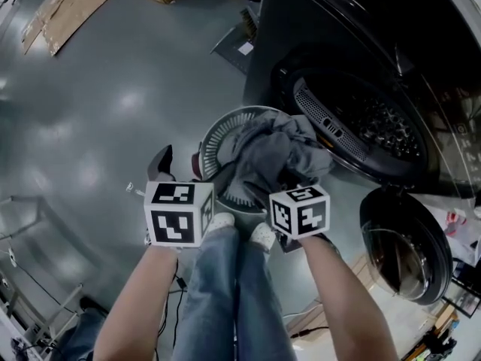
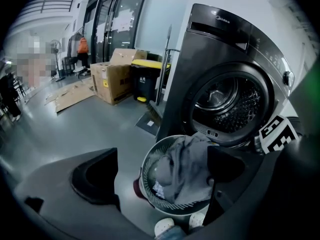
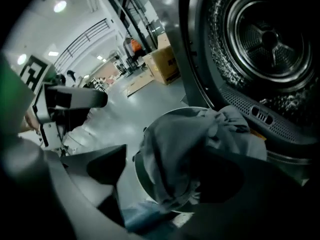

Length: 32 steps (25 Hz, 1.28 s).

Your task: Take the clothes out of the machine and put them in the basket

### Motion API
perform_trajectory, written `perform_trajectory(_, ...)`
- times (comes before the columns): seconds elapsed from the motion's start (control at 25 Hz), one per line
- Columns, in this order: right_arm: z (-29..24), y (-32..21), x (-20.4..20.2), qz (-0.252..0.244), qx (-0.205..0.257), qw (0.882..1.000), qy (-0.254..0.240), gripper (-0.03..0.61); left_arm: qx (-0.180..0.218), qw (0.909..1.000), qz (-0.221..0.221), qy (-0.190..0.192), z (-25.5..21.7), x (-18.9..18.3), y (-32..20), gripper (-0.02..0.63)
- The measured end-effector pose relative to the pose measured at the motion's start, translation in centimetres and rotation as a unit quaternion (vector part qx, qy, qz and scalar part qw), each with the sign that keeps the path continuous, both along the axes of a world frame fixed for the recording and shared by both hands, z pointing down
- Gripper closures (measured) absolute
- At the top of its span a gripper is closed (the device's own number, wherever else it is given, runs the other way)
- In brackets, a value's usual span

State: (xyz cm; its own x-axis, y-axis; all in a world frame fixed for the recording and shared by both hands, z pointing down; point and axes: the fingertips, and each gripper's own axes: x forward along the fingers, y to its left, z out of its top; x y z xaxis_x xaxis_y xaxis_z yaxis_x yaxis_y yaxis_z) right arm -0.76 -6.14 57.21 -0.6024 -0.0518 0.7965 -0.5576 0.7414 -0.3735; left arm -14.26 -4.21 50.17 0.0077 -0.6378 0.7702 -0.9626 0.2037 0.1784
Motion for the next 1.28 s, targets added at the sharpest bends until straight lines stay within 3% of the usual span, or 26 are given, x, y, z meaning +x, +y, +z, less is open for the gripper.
perform_trajectory(0.04,0.1,-0.2,-0.3,0.009,-0.006,1.0,0.0,0.115,0.0,1.0,0.001,0.001,0.1,0.1,0.1,0.051)
perform_trajectory(0.48,0.0,-0.9,2.2,0.04,-0.008,0.999,0.028,0.117,-0.009,0.9999,0.01,0.011,0.3,0.4,1.2,0.051)
perform_trajectory(1.0,-10.2,1.0,5.1,0.111,0.01,0.994,0.016,0.118,-0.01,0.9992,0.032,0.02,-8.2,3.9,2.6,0.051)
perform_trajectory(1.28,-5.2,-0.4,9.9,0.15,0.026,0.987,0.054,0.129,-0.015,0.9986,0.044,0.023,-5.8,5.4,2.2,0.051)
